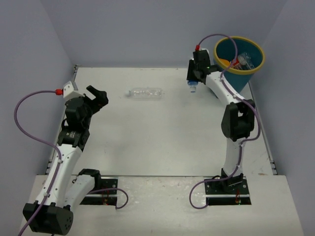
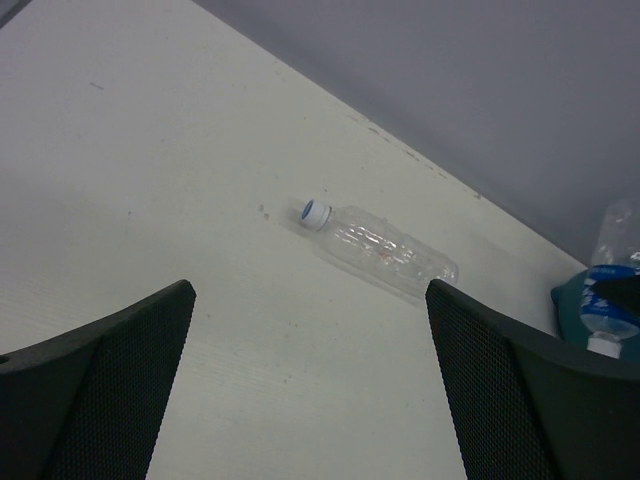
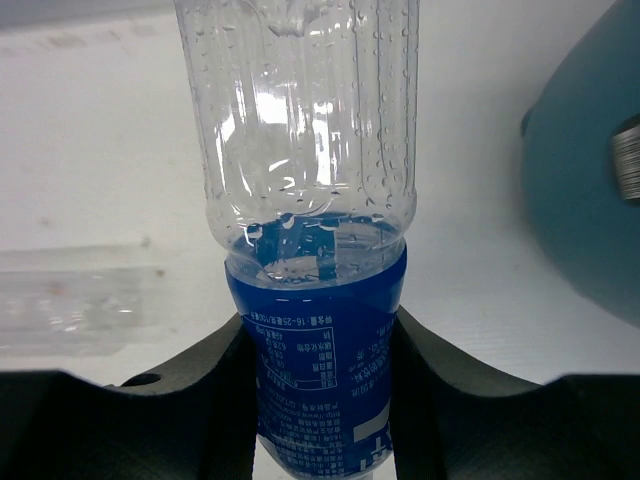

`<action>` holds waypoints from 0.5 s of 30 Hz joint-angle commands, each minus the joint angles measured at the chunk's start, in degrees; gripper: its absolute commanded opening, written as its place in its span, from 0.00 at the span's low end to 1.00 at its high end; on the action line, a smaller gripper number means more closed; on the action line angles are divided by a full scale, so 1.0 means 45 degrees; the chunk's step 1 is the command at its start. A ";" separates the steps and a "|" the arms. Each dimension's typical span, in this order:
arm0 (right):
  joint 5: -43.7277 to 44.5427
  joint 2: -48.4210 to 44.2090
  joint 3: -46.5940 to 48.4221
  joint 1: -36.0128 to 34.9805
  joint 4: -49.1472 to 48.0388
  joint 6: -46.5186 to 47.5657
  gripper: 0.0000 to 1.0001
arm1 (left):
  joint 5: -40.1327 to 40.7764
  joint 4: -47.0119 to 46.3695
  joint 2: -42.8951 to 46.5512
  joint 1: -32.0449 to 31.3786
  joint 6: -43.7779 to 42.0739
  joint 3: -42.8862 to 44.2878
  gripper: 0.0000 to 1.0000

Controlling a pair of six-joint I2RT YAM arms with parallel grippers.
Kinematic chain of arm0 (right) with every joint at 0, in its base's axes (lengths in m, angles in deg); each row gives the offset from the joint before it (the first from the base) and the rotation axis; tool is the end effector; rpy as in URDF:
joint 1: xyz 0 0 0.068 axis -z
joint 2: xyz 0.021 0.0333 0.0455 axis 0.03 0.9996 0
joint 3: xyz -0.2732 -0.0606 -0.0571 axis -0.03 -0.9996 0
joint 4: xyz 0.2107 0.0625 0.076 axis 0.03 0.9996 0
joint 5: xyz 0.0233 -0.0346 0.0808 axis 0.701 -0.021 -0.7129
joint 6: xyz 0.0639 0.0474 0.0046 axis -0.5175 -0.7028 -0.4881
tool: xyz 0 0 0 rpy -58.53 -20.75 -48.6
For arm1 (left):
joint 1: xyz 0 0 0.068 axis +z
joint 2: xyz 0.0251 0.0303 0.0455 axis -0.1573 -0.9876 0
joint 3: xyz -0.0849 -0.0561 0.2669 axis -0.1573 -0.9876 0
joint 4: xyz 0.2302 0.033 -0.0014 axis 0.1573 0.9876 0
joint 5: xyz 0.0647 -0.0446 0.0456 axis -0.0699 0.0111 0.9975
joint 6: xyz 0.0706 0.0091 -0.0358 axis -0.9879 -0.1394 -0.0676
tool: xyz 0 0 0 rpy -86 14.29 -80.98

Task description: Put the plastic bottles in the bin

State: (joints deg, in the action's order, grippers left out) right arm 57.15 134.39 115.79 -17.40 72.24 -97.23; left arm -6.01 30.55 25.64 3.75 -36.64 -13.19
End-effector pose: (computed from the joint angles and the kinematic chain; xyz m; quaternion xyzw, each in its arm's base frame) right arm 0.4741 0.1193 0.2506 0.0594 0.9225 0.0218 0.3807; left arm 0.1916 -0.0046 0.3338 -0.2766 0.7366 -0.1548 0.5974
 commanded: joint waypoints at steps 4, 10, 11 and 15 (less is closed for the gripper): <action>0.1930 -0.4313 0.1566 0.0181 -0.1791 0.0845 0.26 | -0.0311 0.0276 0.1025 0.0084 -0.0136 -0.0295 1.00; 0.5431 -0.3800 0.3302 0.0890 -0.3503 0.0883 0.25 | -0.0234 0.0280 0.1694 0.0084 -0.0092 -0.0514 1.00; 0.5958 -0.3667 0.3290 0.0989 -0.4054 0.1046 0.26 | -0.0202 0.0217 0.1745 0.0084 -0.0078 -0.0568 1.00; 0.7383 -0.3296 0.2336 0.1177 -0.7585 0.2645 0.31 | -0.0479 -0.0046 0.1836 0.0084 -0.0264 -0.0638 1.00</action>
State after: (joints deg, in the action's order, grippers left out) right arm 79.58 115.36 129.99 -12.75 52.43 -92.54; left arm -6.83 32.06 33.23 3.75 -36.62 -15.59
